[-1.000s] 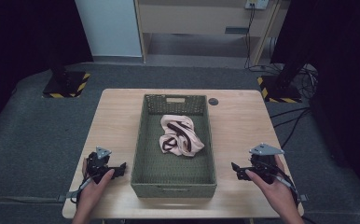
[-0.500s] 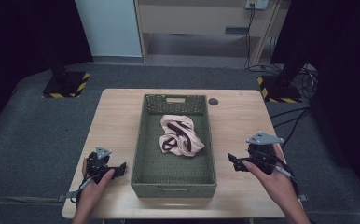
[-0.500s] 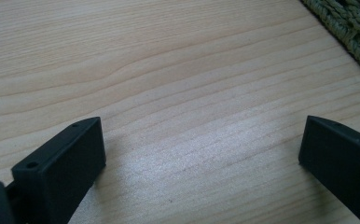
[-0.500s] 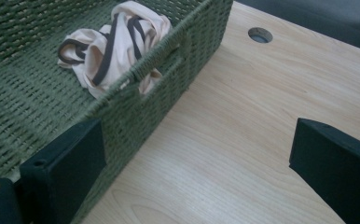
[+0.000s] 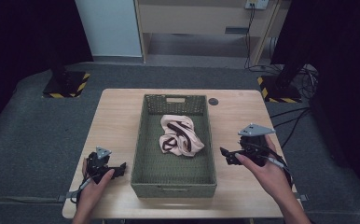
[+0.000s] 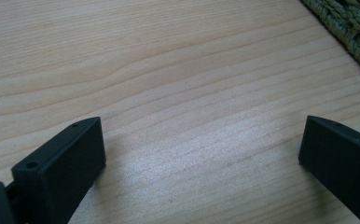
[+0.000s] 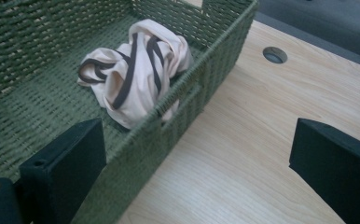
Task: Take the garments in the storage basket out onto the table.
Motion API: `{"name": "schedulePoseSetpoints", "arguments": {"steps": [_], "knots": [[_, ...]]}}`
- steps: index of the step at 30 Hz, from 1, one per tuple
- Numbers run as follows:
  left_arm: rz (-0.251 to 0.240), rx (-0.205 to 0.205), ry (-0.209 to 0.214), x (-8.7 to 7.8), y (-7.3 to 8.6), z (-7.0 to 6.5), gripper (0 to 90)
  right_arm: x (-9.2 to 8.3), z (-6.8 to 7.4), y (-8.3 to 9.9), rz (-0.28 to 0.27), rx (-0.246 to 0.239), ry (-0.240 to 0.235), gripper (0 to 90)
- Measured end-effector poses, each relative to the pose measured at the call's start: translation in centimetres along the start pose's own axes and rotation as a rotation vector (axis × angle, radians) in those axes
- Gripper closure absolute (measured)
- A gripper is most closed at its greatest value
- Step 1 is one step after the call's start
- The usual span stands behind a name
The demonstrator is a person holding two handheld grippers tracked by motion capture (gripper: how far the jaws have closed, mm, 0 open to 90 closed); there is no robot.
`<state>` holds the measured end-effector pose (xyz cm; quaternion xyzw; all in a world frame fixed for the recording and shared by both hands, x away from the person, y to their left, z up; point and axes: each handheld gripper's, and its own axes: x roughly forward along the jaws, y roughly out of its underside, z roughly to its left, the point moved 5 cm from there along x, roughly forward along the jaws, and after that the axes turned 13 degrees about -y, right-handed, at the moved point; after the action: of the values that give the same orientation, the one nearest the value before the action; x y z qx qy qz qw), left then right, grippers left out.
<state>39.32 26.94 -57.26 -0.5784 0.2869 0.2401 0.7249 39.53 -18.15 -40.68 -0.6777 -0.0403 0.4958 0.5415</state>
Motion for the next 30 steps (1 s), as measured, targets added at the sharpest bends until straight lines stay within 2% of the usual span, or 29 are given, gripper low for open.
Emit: {"name": "schedulePoseSetpoints", "arguments": {"steps": [18,30], "knots": [[0.0,0.0,0.0,0.0,0.0,0.0,0.0,2.7,1.8,-3.9,-0.006,-0.043,-0.045,3.7],[0.0,0.0,0.0,0.0,0.0,0.0,0.0,4.7,2.7,-5.5,-0.004,-0.049,-0.064,3.5]]}}
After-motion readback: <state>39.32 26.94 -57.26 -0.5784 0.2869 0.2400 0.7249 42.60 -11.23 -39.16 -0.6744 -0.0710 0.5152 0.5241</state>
